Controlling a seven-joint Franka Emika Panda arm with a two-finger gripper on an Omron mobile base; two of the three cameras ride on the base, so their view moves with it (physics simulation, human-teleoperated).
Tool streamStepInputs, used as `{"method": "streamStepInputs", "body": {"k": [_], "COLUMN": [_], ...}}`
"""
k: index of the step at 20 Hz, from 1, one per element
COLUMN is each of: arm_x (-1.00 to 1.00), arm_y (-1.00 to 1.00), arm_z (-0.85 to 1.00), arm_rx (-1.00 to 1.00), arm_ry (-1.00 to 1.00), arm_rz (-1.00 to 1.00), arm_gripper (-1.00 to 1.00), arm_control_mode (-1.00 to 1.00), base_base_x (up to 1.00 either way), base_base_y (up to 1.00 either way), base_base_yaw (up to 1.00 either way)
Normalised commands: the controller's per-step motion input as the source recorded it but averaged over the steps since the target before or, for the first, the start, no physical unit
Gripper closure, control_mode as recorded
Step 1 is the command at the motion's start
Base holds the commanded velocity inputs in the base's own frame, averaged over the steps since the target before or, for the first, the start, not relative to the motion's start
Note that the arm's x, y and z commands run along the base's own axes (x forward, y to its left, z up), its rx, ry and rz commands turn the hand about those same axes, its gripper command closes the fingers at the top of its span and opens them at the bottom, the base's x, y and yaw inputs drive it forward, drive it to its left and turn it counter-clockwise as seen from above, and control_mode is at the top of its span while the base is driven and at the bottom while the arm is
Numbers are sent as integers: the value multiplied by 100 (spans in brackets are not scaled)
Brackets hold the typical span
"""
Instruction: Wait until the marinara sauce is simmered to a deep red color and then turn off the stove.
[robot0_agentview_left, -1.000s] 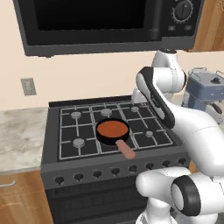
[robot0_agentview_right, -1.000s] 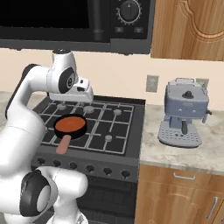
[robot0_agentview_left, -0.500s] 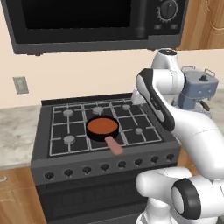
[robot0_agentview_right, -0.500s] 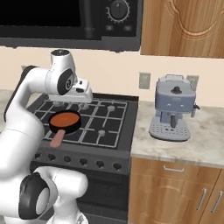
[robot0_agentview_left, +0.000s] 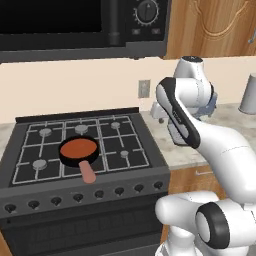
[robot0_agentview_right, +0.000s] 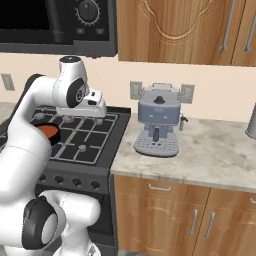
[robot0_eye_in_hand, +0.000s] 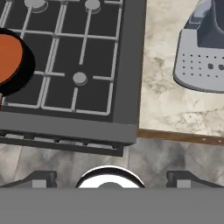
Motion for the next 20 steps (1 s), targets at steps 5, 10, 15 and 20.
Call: {"method": "streamStepInputs", "body": {"k": [5,10,15,20], "arm_x": [0,0,0,0], "arm_y": [0,0,0,0], "arm_z": [0,0,0,0], "arm_rx": [0,0,0,0], "arm_ry": [0,0,0,0], "arm_rz": [0,0,0,0], "arm_gripper": [-100,-100,-100,-100], "arm_control_mode": [100,100,100,100], "base_base_x": [22,36,45,11], "base_base_y": [-27,-17,-24,-26], "base_base_yaw": [0,-1,0,-1]}}
